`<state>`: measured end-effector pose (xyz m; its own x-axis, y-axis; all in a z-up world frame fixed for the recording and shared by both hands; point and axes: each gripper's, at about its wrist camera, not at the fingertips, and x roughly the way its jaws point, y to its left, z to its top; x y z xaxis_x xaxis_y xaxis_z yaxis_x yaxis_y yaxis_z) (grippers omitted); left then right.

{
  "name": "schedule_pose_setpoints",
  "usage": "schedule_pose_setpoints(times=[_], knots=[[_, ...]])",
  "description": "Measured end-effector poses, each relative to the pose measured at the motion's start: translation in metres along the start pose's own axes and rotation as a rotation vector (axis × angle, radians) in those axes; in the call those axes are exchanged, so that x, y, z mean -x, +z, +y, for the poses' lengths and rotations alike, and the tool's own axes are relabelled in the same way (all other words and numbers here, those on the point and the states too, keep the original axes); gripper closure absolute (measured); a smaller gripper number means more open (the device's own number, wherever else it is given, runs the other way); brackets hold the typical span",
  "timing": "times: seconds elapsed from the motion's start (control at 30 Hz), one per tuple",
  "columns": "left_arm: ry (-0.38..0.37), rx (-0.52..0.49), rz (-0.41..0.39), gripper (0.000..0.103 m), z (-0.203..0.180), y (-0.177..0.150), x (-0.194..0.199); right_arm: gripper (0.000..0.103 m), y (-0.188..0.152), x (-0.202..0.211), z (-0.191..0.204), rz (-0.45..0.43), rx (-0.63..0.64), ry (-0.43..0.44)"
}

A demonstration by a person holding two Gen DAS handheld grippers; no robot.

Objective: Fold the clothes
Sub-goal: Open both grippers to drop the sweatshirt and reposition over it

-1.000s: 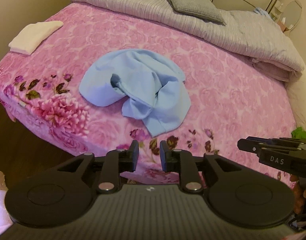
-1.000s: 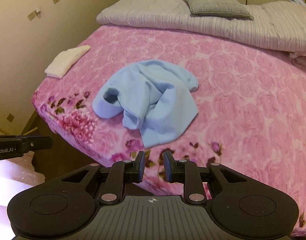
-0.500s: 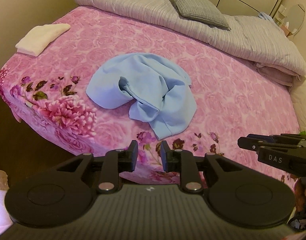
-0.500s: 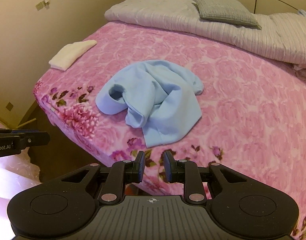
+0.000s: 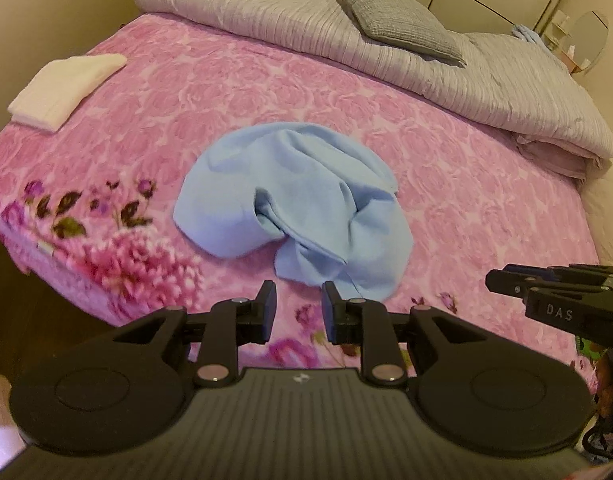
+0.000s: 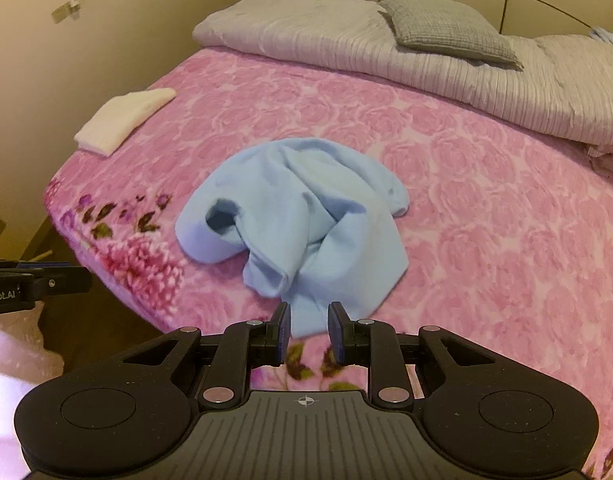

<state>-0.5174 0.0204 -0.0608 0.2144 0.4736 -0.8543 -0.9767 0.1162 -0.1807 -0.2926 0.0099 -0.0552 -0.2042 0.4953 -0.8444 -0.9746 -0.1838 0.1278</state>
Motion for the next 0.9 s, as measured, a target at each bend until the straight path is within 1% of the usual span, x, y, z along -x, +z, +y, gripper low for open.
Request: schedule_pose_setpoints(times=[0.27, 0.37, 0.43, 0.53, 0.63, 0.77, 0.9], knots=[[-0.052, -0.047, 0.001, 0.083, 0.059, 0.064, -0.025, 0.079, 0.049, -0.037, 0.028, -0.018, -0.050, -0.054], [-0.063, -0.061, 0.027, 0.082, 0.083, 0.081, -0.041, 0.079, 0.061, -0.049, 0.039, -0.050, -0.056, -0.059], [-0.070, -0.071, 0.045, 0.082, 0.100, 0.092, -0.052, 0.079, 0.067, -0.059, 0.047, -0.062, -0.063, -0.078], [-0.093, -0.086, 0.093, 0.082, 0.122, 0.098, -0.073, 0.079, 0.071, -0.077, 0.056, -0.047, -0.093, -0.095], [-0.116, -0.097, 0.135, 0.082, 0.144, 0.098, -0.094, 0.079, 0.073, -0.096, 0.066, -0.046, -0.107, -0.088], [-0.122, -0.086, 0.186, 0.082, 0.171, 0.098, -0.124, 0.080, 0.071, -0.128, 0.084, -0.039, -0.042, -0.078], [-0.134, -0.056, 0.210, 0.082, 0.192, 0.097, -0.154, 0.079, 0.068, -0.170, 0.097, -0.009, 0.053, -0.086]])
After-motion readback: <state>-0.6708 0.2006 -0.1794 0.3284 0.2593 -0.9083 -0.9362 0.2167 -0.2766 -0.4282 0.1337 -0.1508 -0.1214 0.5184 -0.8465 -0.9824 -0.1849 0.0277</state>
